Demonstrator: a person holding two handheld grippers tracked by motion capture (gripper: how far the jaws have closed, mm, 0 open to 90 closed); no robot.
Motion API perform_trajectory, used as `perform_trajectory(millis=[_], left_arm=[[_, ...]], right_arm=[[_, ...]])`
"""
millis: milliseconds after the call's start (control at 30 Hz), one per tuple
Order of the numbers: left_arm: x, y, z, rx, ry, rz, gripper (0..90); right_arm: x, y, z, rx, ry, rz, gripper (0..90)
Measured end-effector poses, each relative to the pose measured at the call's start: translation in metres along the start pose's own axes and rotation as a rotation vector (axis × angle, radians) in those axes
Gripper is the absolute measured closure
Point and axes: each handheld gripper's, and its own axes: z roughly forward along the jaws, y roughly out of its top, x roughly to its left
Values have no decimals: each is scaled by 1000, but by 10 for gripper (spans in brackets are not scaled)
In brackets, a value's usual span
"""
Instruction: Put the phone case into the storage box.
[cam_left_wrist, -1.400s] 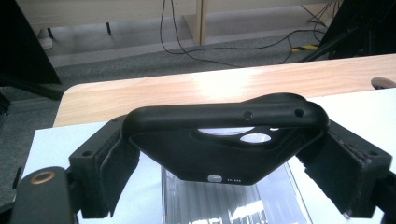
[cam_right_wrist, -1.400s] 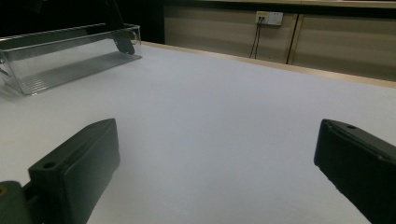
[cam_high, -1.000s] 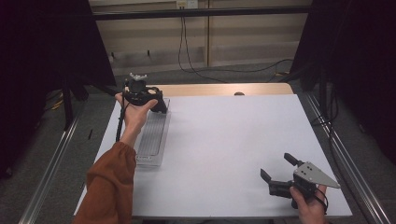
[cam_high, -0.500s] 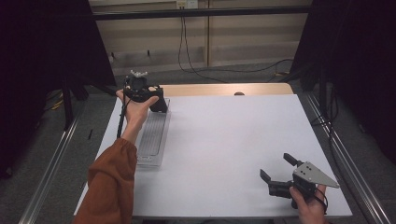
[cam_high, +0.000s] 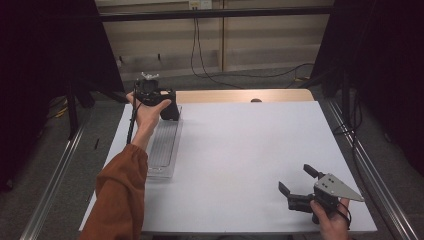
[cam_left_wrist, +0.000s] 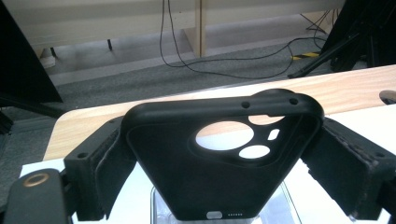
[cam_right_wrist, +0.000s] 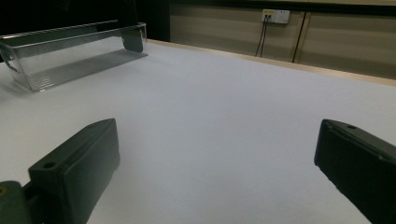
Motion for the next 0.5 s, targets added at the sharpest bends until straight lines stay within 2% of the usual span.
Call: perform_trajectory(millis=[133,267,333,500], left_arm=[[-2,2,2,0,1,22,122],[-3,1,5,-9,4,24,121],[-3,1,7,-6,-17,24,120],[-3,0,10,-19,-22,32,112]], right_arm=[[0,0,0,1,1,3,0],[0,0,0,1,2,1,0],[0,0,0,1,2,-1,0],[0,-1,0,1,3,-4,0]])
